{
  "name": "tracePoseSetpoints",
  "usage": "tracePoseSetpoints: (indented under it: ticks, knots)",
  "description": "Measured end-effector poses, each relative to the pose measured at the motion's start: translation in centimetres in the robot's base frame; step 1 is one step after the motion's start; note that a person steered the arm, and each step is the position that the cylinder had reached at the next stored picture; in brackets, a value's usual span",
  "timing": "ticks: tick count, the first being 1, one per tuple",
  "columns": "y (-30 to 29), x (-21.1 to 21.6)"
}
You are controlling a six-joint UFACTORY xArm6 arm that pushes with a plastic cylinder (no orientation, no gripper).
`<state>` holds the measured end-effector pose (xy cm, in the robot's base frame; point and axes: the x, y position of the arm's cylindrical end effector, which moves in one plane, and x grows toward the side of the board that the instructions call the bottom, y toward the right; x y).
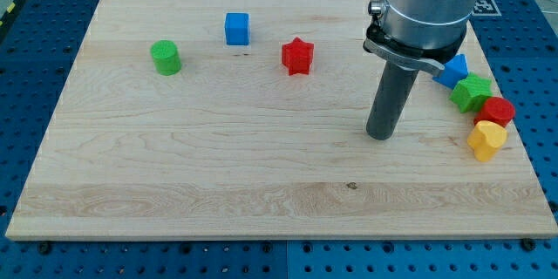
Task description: Move the yellow heart below the red circle
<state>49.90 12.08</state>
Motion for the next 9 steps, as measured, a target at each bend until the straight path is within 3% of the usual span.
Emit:
tracePoseSetpoints:
  ticks: [4,6,9]
  knots:
    - [0.0,-0.8]
    - [-4.9,-0.8]
    - [-5.4,-2.4]
